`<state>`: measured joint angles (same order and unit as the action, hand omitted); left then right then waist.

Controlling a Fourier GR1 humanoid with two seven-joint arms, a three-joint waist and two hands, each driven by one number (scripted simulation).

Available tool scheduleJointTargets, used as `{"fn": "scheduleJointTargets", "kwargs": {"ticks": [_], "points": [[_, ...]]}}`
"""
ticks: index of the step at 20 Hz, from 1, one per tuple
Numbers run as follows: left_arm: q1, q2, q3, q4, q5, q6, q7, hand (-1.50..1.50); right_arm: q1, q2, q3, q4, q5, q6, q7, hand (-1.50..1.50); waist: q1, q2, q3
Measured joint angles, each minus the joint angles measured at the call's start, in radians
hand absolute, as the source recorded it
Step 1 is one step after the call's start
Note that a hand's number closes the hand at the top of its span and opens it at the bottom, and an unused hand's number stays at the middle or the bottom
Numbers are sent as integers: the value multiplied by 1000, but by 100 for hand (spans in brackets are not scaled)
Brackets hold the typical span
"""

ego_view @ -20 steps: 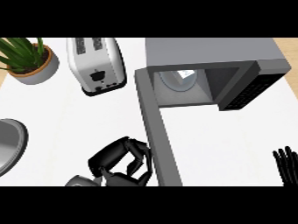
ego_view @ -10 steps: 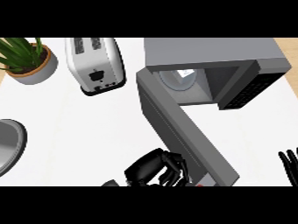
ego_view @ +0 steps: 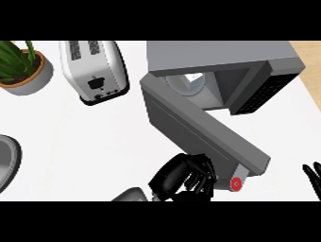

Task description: Pick up the milk, place it into the microwave and close the microwave

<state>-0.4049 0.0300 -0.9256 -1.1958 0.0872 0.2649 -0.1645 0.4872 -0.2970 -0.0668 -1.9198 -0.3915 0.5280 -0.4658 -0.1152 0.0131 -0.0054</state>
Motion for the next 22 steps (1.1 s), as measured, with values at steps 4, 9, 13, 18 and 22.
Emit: {"fn": "scheduleJointTargets", "kwargs": {"ticks": [4,9,13,18,22], "points": [[-72,-3,-32,29,68,106,-1,150,27,-19,17,-74,-35,10,52,-150,-25,5,0],[-158,-17,-43,56,162,204,-25,150,35,-31,31,-141,-66,-1,103,-150,-50,12,-1],[-241,-23,-31,102,231,259,-42,150,35,-36,36,-184,-91,-20,144,-150,-62,18,0],[-342,-27,-6,170,317,296,-60,150,31,-49,34,-234,-121,-46,194,-150,-78,25,0],[-409,-30,13,226,391,305,-72,150,28,-57,36,-265,-139,-66,231,-150,-91,32,1]]}}
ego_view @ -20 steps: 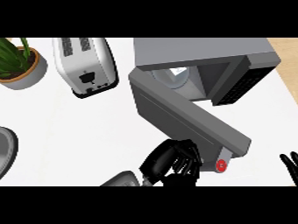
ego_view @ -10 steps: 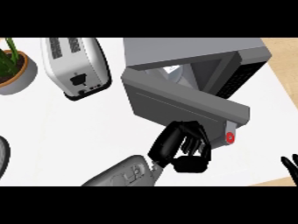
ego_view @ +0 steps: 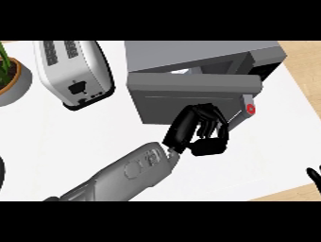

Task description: Pick up the milk, place it into the microwave and close the microwave

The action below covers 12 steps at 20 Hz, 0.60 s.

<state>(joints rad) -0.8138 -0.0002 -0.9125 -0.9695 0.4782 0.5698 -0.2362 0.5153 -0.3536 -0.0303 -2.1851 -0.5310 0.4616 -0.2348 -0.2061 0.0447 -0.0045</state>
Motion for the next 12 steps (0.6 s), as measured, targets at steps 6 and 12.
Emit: {"fn": "scheduleJointTargets", "kwargs": {"ticks": [6,12], "points": [[-82,0,47,83,103,-8,-33,150,-19,-21,-16,-25,-37,-16,38,-150,-19,11,1],[-97,0,61,113,188,-18,-90,150,-33,-37,-34,-38,-69,-27,62,-150,-30,13,2]]}}
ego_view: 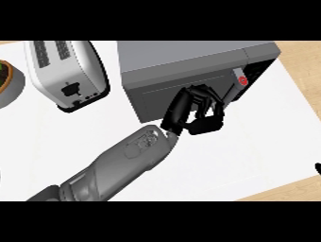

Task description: Pick up the milk, place it into the microwave and close the microwave

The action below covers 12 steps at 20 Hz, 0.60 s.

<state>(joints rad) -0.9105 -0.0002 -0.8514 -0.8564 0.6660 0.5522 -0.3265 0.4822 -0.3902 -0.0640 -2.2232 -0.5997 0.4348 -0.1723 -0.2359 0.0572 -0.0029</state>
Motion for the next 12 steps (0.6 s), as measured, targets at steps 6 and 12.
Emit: {"fn": "scheduleJointTargets", "kwargs": {"ticks": [6,12], "points": [[8,0,10,1,71,-8,-47,150,-17,-10,-14,-22,-33,-11,16,-150,-10,-1,0],[10,0,13,-2,123,13,-77,150,-29,-27,-24,-32,-67,-6,31,-150,-19,0,2]]}}
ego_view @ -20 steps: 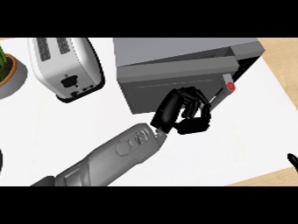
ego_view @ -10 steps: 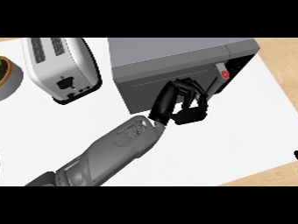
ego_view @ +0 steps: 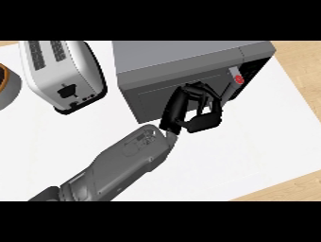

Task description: Pick up the milk, place it into the microwave and close the microwave

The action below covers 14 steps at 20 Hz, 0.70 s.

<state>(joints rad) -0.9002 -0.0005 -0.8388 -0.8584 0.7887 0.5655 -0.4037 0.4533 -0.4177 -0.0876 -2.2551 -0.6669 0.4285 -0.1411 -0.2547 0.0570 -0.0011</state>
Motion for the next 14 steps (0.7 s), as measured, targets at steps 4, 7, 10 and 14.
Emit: {"fn": "scheduleJointTargets", "kwargs": {"ticks": [4,7,10,14], "points": [[-2,0,-10,3,20,14,-38,150,-10,-12,5,-8,-19,13,7,-150,-1,4,0],[-1,0,-13,3,35,23,-66,150,-18,-21,10,-18,-31,22,13,-150,-4,8,0],[1,0,-14,5,51,35,-88,150,-20,-30,14,-28,-45,33,18,-150,-10,8,0],[2,0,-17,9,67,47,-120,150,-19,-42,20,-39,-63,46,26,-150,-17,9,0]]}}
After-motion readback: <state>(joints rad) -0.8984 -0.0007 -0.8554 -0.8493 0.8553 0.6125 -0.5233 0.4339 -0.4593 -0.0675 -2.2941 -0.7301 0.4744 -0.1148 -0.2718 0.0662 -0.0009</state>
